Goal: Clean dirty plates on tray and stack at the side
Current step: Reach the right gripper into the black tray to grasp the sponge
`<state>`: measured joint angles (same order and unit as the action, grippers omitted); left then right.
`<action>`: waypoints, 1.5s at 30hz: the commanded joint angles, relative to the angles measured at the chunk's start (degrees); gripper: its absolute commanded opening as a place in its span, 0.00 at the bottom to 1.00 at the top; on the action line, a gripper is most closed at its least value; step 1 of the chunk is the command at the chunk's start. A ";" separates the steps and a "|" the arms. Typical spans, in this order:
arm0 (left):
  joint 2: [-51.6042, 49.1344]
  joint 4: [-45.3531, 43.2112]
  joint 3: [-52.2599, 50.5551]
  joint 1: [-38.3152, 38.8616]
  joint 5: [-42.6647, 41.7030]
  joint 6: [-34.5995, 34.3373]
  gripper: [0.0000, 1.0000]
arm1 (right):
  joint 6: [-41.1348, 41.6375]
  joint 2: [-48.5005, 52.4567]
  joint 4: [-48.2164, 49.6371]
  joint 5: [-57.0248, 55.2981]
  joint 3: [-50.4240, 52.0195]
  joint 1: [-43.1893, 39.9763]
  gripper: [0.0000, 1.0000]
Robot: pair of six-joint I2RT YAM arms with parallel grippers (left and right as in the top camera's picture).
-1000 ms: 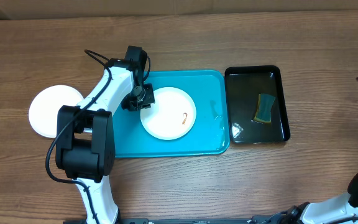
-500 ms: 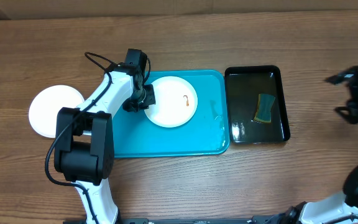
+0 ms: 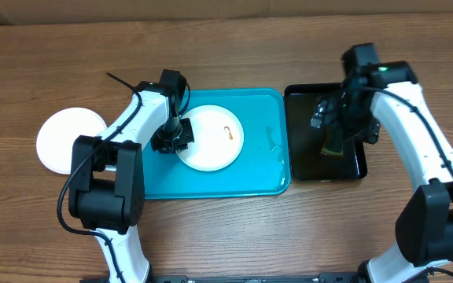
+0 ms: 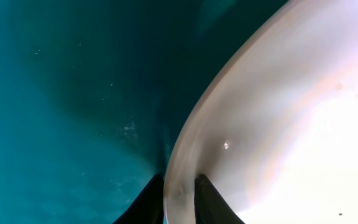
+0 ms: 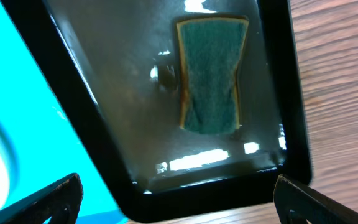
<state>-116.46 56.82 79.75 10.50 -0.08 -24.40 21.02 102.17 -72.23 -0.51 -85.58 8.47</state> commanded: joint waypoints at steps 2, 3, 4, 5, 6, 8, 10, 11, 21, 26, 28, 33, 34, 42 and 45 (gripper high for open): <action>-1.60 0.15 -1.49 -0.09 2.60 1.68 0.19 | 5.29 -0.85 0.96 -13.40 2.51 1.22 1.00; -1.60 0.13 -1.49 -0.09 2.58 1.68 0.20 | 5.88 -0.85 1.88 -13.99 3.26 1.20 1.00; -1.62 0.09 -1.49 -0.09 2.58 1.68 0.20 | 5.86 -0.85 2.75 -13.64 3.67 1.09 1.00; -1.62 0.04 -1.49 -0.09 2.58 1.68 0.20 | 5.86 -0.85 3.50 -13.33 3.80 1.11 1.00; -1.62 -0.07 -1.49 -0.09 2.58 1.68 0.20 | 5.86 -0.85 4.13 -13.35 3.80 1.11 1.00; -1.62 -0.13 -1.49 -0.09 2.60 1.68 0.23 | 5.53 -0.85 4.68 -13.38 3.78 1.11 1.00; -1.62 -0.09 -1.49 -0.09 2.58 1.68 0.29 | 4.72 -0.83 4.98 -13.35 3.91 1.11 0.96; -1.62 -0.04 -1.49 -0.09 2.60 1.68 0.32 | 4.74 -0.68 5.68 -13.31 4.15 1.11 0.86; -1.62 0.31 -1.49 -0.09 2.56 1.70 0.38 | 3.61 0.17 23.32 -11.04 18.38 1.18 0.73; -1.62 0.37 -1.49 -0.09 2.56 1.73 0.38 | 2.75 0.17 33.51 -10.49 25.75 1.18 0.57; -1.62 0.35 -1.49 -0.09 2.56 1.70 0.38 | 2.75 0.17 36.33 -9.62 27.82 1.22 0.50; -1.62 0.24 -1.49 -0.09 2.56 1.70 0.45 | 2.56 0.17 40.44 -7.96 31.04 1.22 0.11; -1.62 0.24 -1.49 -0.09 2.56 1.70 0.48 | 2.54 0.17 40.30 -7.65 31.04 1.22 0.08; -1.62 0.02 -1.49 -0.09 2.60 1.70 0.54 | -6.43 -0.92 29.33 0.17 21.53 1.16 0.80; -1.62 -0.31 -1.49 -0.09 2.58 1.70 0.55 | -6.69 -0.92 28.57 -2.62 19.93 1.16 0.84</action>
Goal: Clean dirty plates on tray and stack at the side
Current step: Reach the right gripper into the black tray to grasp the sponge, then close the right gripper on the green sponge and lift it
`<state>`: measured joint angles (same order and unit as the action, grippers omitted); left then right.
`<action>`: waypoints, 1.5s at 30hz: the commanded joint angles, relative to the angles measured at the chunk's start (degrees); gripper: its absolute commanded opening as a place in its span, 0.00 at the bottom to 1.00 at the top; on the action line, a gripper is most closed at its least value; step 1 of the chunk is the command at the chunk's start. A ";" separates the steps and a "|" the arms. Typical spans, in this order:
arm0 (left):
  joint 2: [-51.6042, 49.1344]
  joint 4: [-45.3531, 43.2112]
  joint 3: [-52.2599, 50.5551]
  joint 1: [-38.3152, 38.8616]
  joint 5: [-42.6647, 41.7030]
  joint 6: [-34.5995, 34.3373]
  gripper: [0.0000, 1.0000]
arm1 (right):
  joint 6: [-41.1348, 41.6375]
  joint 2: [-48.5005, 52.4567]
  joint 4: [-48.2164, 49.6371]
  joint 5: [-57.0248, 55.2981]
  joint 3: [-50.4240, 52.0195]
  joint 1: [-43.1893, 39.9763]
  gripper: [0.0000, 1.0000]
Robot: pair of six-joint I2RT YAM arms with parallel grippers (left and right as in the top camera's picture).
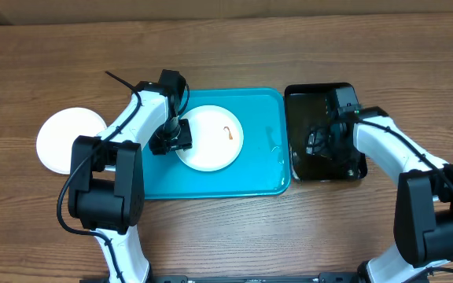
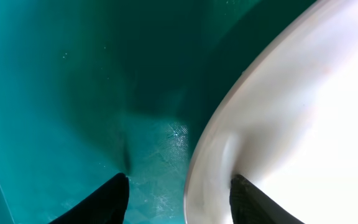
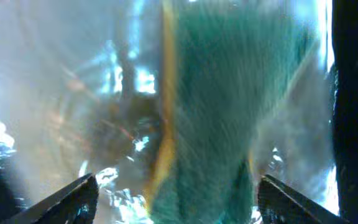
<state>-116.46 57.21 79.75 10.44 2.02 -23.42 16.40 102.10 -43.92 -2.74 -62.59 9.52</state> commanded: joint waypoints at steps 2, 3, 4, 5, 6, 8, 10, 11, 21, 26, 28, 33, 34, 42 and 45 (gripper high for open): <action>-1.62 -0.70 -1.49 -0.02 0.48 0.72 0.55 | -1.73 -0.50 1.42 -3.45 -2.69 0.11 0.87; -1.62 -0.68 -1.49 -0.02 0.48 0.70 0.55 | -1.40 -0.35 2.32 -4.83 -2.16 0.11 0.88; -1.62 -0.66 -1.49 -0.02 0.48 0.70 0.55 | -1.42 -0.15 3.37 -5.44 -1.49 0.11 0.88; -1.62 -0.66 -1.49 -0.02 0.48 0.72 0.55 | -1.42 -0.02 4.57 -5.88 -0.72 0.11 0.88; -1.62 -0.68 -1.49 -0.02 0.48 0.70 0.55 | -1.44 0.07 5.90 -6.19 0.15 0.11 0.88; -1.62 -0.72 -1.49 -0.02 0.48 0.72 0.55 | -1.42 0.13 9.66 -6.25 2.38 0.11 0.88; -1.62 -0.87 -1.49 -0.02 0.50 0.72 0.55 | -1.44 0.13 13.88 -6.27 4.50 0.11 0.90; -1.62 -0.92 -1.49 -0.02 0.50 0.72 0.55 | -1.42 0.13 15.74 -6.25 5.35 0.11 0.90; -1.62 -1.62 -1.49 0.00 0.42 0.70 0.54 | 2.91 0.22 20.35 -5.46 7.30 0.11 0.04; -1.62 -1.49 -1.49 0.09 0.31 0.74 0.57 | 2.89 0.00 18.71 -3.63 4.09 0.11 0.92; -1.62 -1.36 -1.49 0.09 0.31 0.74 0.59 | 2.51 -0.04 17.86 -3.67 3.19 0.11 1.00; -1.62 -1.33 -1.49 0.09 0.31 0.72 0.59 | 1.57 -0.02 18.97 -3.67 3.32 0.11 0.96; -1.62 -1.36 -1.49 0.09 0.31 0.72 0.58 | 1.57 0.11 19.23 -3.69 3.39 0.11 0.95; -1.62 -1.33 -1.49 0.09 0.31 0.74 0.57 | 1.60 2.29 21.22 -4.04 3.41 0.11 0.13; -1.62 -1.29 -1.49 0.09 0.31 0.74 0.59 | 1.60 1.99 20.55 -2.43 2.10 0.11 0.48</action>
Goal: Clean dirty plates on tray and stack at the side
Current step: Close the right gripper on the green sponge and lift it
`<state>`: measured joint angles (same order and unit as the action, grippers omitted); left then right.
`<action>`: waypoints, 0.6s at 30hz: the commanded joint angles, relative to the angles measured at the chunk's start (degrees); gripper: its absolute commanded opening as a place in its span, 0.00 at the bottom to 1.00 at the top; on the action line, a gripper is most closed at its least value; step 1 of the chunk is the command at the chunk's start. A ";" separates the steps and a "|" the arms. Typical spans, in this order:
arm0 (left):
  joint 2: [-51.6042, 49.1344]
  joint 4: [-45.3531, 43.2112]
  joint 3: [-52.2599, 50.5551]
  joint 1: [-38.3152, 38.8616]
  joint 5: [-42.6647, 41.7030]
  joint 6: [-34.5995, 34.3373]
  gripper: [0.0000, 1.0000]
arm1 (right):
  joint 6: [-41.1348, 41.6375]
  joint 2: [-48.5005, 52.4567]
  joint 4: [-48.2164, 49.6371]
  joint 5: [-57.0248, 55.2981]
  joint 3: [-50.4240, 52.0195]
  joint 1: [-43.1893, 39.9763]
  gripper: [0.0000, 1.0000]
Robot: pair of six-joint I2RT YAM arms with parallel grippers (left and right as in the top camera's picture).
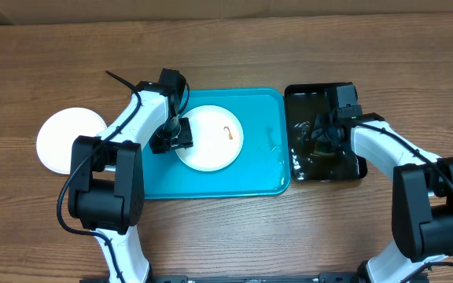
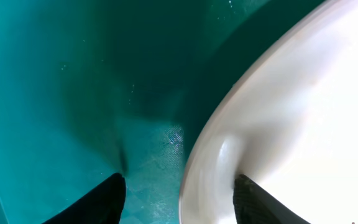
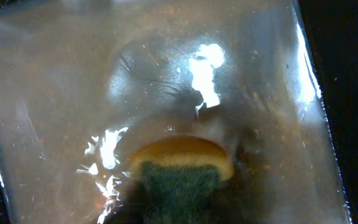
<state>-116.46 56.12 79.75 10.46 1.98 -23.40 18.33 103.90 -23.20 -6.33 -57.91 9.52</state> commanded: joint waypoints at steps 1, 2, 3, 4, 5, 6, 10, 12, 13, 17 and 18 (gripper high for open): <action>-1.62 -0.07 -1.49 0.07 0.35 0.72 0.61 | -0.33 0.07 -1.66 2.43 -3.39 0.11 0.95; -1.62 -0.02 -1.49 0.07 0.37 0.72 0.63 | -0.35 -0.02 -3.91 3.87 -4.59 0.11 1.00; -1.62 -0.02 -1.49 0.07 0.42 0.72 0.63 | -0.35 -0.07 -6.32 4.39 -5.68 0.11 1.00; -1.62 -0.04 -1.49 0.07 0.63 0.72 0.63 | -0.35 -0.07 -9.01 4.31 -6.75 0.11 1.00; -1.62 -0.07 -1.49 0.04 1.09 0.70 0.63 | -0.42 -0.07 -12.00 4.28 -7.74 0.11 1.00; -1.62 -0.07 -1.49 0.04 1.68 0.70 0.62 | -0.57 -0.07 -14.05 4.28 -8.13 0.11 1.00; -1.62 -0.22 -1.49 0.04 2.56 0.70 0.61 | -0.57 0.00 -17.31 4.28 -7.17 0.11 0.85; -1.62 -0.33 -1.49 0.04 2.51 0.70 0.58 | -0.57 0.00 -16.06 4.28 -5.97 0.11 0.60; -1.62 -0.46 -1.49 0.07 2.47 0.70 0.56 | -0.57 0.07 -15.28 4.28 -5.38 0.11 0.48; -1.62 -0.79 -1.49 0.07 -0.15 0.72 0.44 | -0.50 0.07 -13.20 4.33 -3.80 0.11 0.45; -1.62 -0.92 -1.49 0.07 -0.85 0.70 0.42 | -0.48 0.07 -13.07 4.35 -3.80 0.11 0.43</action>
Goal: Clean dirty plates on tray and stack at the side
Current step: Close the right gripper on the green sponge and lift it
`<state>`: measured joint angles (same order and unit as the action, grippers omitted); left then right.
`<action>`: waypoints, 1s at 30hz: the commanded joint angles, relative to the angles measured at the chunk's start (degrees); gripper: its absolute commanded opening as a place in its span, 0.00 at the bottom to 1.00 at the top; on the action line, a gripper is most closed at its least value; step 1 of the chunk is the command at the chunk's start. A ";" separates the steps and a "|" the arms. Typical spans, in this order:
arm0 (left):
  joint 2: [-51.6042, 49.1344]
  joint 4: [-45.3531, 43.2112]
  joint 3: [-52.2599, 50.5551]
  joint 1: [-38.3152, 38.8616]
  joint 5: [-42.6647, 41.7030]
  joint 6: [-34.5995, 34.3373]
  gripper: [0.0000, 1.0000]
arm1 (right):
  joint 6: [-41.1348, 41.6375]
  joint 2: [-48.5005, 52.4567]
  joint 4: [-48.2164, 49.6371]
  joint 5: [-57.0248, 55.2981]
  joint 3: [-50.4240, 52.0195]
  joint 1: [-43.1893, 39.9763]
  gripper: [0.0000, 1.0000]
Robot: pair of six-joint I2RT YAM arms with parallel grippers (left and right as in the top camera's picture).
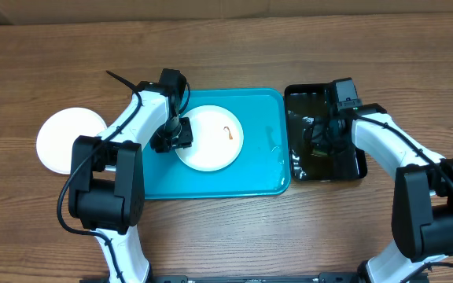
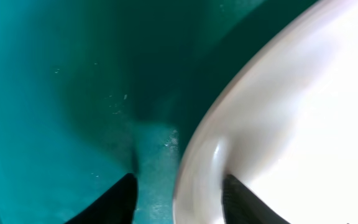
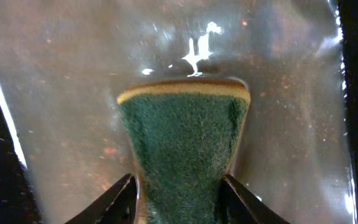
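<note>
A white dirty plate (image 1: 209,139) with an orange smear (image 1: 228,130) lies on the teal tray (image 1: 250,177). My left gripper (image 1: 171,140) is at the plate's left rim. In the left wrist view the left gripper (image 2: 178,190) is open, one finger on the tray (image 2: 55,93) and one over the plate (image 2: 303,112). My right gripper (image 1: 321,140) is down in the black basin (image 1: 305,98). In the right wrist view the right gripper (image 3: 179,190) is shut on a green and yellow sponge (image 3: 182,137), pinching its sides over the wet basin floor (image 3: 61,93).
One clean white plate (image 1: 69,141) lies on the wooden table (image 1: 226,47) left of the tray. The black basin stands against the tray's right edge and holds shallow brownish water. A black cable end (image 1: 120,81) sticks out by the left arm.
My right fingers now show at the sponge's sides, pinching it, and more of the sponge is in view. My left fingers stand slightly closer together at the plate rim.
First my left gripper was shut on the plate's rim and my right hung open above the sponge in the basin. Then the left was open astride the rim and the right was down at the sponge. Now the right is shut on the sponge.
</note>
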<state>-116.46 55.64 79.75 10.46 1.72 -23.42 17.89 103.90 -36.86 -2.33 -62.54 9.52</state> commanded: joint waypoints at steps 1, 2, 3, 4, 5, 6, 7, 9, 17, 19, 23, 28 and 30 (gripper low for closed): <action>-1.62 -0.61 -1.49 0.07 -1.40 0.74 0.41 | -0.04 0.07 0.66 0.33 0.83 0.11 0.42; -1.62 -0.72 -1.49 0.07 -1.55 0.74 0.41 | 0.07 0.07 0.70 0.35 0.83 0.11 0.45; -1.62 -0.83 -1.49 0.07 -1.53 0.74 0.40 | 0.37 0.07 0.61 0.35 0.83 0.11 0.51; -1.62 -0.90 -1.49 0.07 -1.53 0.74 0.40 | 0.90 0.07 0.46 0.35 0.83 0.11 0.54; -1.62 -0.92 -1.49 0.07 -1.51 0.79 0.40 | 2.08 0.07 0.31 0.35 0.83 0.11 0.57; -1.62 -0.92 -1.49 0.04 -1.53 1.05 0.40 | 3.23 0.07 0.24 0.35 0.83 0.11 0.59; -1.62 -0.85 -1.49 0.04 -1.51 1.36 0.40 | 4.33 0.07 0.22 0.35 0.83 0.11 0.58; -1.62 -0.83 -1.49 0.04 -1.53 2.32 0.41 | 6.51 0.07 0.24 0.35 0.83 0.11 0.55; -1.62 -0.85 -1.49 0.07 -1.55 3.28 0.41 | 8.09 0.07 0.52 0.55 0.83 0.11 0.16; -1.62 -0.90 -1.49 0.07 -1.53 3.28 0.44 | 8.09 0.07 0.33 0.57 0.83 0.13 0.37; -1.62 -0.85 -1.49 0.07 -1.53 3.28 0.46 | 8.09 0.07 0.57 0.57 0.83 0.13 0.55; -1.62 -0.85 -1.49 0.04 -1.53 3.28 0.47 | 7.63 0.07 0.81 0.52 1.03 0.11 0.46; -1.62 -0.83 -1.49 0.07 -1.53 3.28 0.47 | 7.63 0.07 0.76 0.52 1.09 0.11 0.61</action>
<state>-116.46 55.09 79.75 10.44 0.69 -20.82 25.39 103.90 -36.45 -1.69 -62.13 9.52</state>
